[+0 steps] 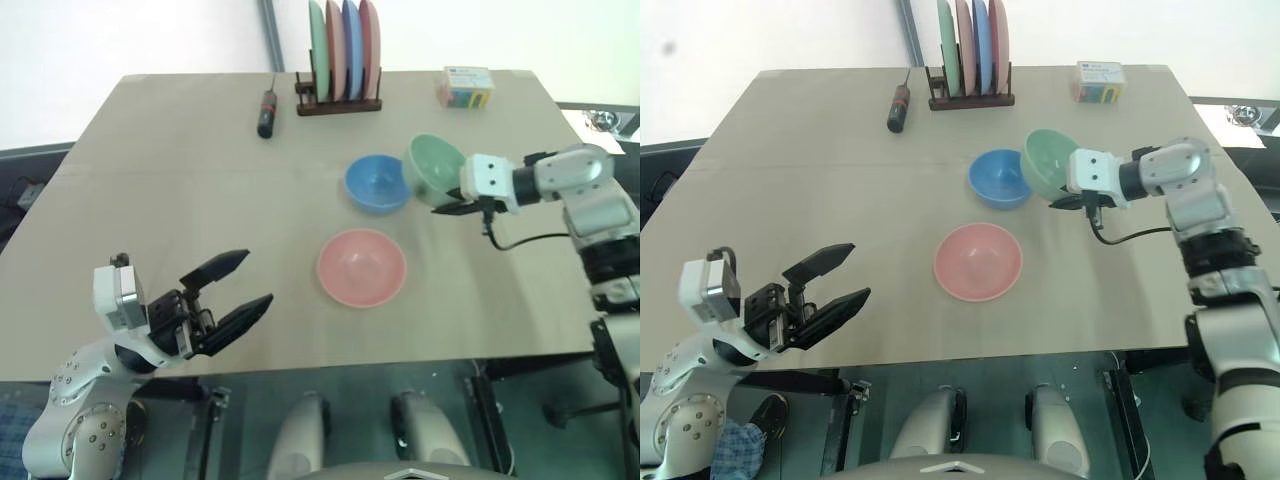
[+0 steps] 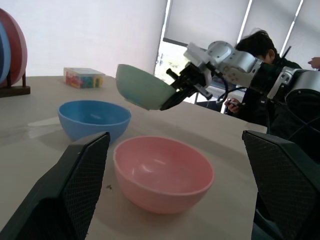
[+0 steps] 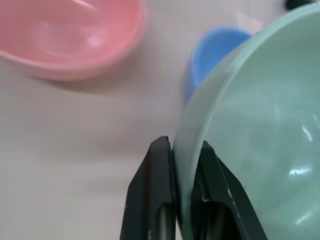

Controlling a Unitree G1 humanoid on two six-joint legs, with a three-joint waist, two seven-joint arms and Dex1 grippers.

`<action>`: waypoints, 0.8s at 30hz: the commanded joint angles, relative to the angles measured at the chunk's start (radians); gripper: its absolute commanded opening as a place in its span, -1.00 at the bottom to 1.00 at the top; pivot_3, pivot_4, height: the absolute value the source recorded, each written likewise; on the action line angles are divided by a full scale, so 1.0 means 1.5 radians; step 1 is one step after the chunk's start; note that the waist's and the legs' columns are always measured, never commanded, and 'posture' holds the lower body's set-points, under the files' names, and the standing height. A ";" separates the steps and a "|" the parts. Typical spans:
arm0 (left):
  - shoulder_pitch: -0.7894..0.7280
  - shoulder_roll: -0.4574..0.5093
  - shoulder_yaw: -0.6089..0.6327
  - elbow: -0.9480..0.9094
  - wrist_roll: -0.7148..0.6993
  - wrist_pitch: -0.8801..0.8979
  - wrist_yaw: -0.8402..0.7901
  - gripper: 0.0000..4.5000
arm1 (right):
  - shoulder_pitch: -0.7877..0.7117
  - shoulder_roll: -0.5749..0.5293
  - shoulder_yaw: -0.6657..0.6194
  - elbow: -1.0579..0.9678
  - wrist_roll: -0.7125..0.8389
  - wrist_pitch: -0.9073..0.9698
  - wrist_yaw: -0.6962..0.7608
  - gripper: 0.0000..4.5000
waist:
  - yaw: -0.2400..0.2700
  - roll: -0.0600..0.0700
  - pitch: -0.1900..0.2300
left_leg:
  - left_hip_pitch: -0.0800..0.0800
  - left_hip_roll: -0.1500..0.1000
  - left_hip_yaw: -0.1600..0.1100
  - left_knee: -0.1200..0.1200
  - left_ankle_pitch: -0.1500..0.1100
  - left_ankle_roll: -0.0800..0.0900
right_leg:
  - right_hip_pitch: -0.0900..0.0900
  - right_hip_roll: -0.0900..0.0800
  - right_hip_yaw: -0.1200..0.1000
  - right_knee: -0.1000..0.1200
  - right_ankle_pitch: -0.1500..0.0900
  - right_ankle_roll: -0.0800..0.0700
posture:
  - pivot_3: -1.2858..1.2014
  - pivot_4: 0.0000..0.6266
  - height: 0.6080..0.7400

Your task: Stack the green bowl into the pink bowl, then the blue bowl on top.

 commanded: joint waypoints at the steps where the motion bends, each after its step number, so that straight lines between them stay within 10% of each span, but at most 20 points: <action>1: -0.018 0.017 -0.001 0.015 0.008 -0.011 -0.016 1.00 | 0.040 -0.028 -0.022 -0.213 0.103 0.127 0.010 -0.96 | -0.004 0.000 0.000 | 0.000 0.000 0.000 0.000 0.000 0.000 | 0.000 0.000 0.000 0.000 0.000 0.000 | 0.03 -0.52 1.00; 7: -0.057 0.034 -0.015 0.059 0.024 -0.012 -0.038 1.00 | 0.060 -0.024 -0.008 -0.364 0.168 0.251 -0.041 -0.96 | -0.007 0.000 0.000 | 0.001 0.000 0.001 0.002 0.000 0.000 | 0.000 0.000 0.001 0.001 -0.001 -0.002 | 0.03 -0.52 1.00; 18: -0.084 0.035 -0.025 0.085 0.040 -0.016 -0.056 1.00 | -0.002 0.047 0.020 -0.352 0.126 0.247 -0.157 0.89 | -0.006 -0.001 -0.001 | 0.000 0.000 0.001 0.001 0.000 0.000 | 0.000 0.000 0.000 0.000 -0.001 -0.001 | 0.03 -0.52 1.00; 24: -0.091 0.014 -0.014 0.086 0.037 -0.028 -0.034 1.00 | -0.045 0.084 0.019 -0.141 0.011 0.104 -0.252 0.98 | -0.006 -0.001 -0.001 | 0.000 0.000 0.001 0.002 0.000 0.000 | 0.000 0.000 0.001 0.000 -0.001 -0.002 | 0.03 -0.52 1.00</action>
